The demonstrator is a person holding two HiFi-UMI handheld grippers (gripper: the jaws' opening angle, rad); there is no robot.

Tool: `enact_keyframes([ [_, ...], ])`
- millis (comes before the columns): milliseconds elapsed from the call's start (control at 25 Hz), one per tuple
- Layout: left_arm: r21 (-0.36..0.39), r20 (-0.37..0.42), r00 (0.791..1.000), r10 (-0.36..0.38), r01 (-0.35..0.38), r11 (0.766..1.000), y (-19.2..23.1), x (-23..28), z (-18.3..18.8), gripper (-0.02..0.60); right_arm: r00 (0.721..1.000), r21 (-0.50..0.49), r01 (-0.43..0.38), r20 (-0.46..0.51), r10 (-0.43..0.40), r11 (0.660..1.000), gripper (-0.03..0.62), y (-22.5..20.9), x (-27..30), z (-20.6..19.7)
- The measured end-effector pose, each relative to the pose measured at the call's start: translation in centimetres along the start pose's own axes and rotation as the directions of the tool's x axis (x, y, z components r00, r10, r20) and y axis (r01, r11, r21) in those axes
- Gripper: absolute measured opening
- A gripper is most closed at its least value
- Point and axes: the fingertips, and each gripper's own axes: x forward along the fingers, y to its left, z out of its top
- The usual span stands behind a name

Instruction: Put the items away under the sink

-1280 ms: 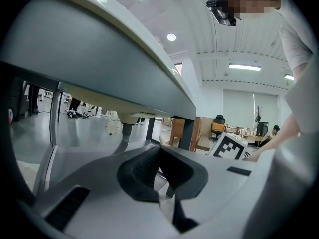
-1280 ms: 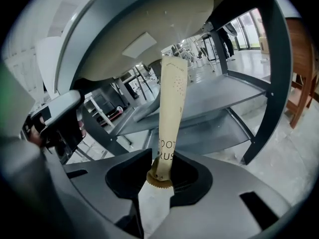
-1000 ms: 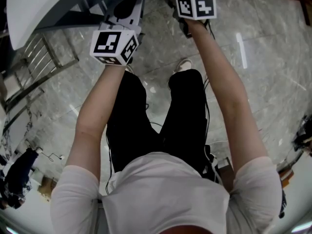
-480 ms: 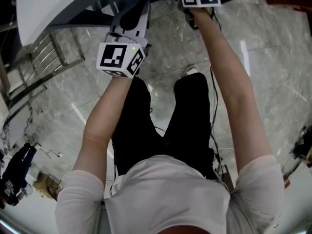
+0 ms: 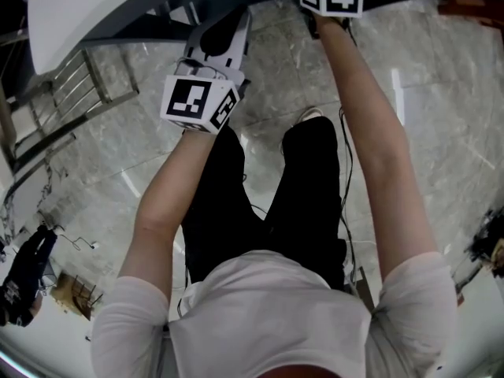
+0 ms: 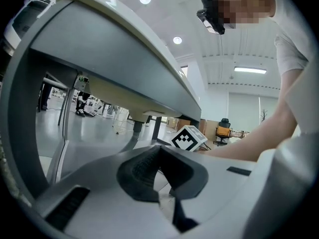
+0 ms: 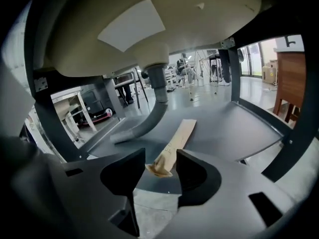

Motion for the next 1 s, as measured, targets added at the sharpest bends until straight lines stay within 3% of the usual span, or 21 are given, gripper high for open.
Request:
enact_keyframes([
  [200, 0.029, -0.01, 1.0, -0.008, 0.008, 1.0, -1.2, 0.6, 1.3, 0.002, 0.999, -0.01, 0.032, -0.013, -0.032, 0.999, 0.204, -0.5, -3.0, -0.7],
  [320, 0.015, -0.019, 1.0, -0.012, 0.012, 1.0, -2.3, 0.7, 2.6, 0.002, 0.998, -0.008, 0.044, -0.037, -0.044, 0.999, 0.094, -0.4, -5.8, -1.6],
  [440, -0.001, -0.031, 0.999, -0.031, 0.031, 1.0, -3.8, 0.9, 3.7, 0.002, 0.996, 0.007, 0.044, -0.08, -0.043, 0.999, 0.058, 0.1, -8.6, -3.0],
  [680, -0.039, -0.056, 0.997, -0.044, 0.042, 0.998, -6.5, 0.6, 5.4, 0.003, 0.988, 0.073, 0.049, -0.152, -0.038, 0.996, 0.051, 0.7, -13.8, -4.6],
  [1000, -0.081, -0.091, 0.995, -0.045, 0.038, 0.996, -8.9, -0.6, 9.0, 0.002, 0.99, 0.102, 0.037, -0.141, -0.022, 0.994, 0.049, 3.6, -19.4, -1.3],
])
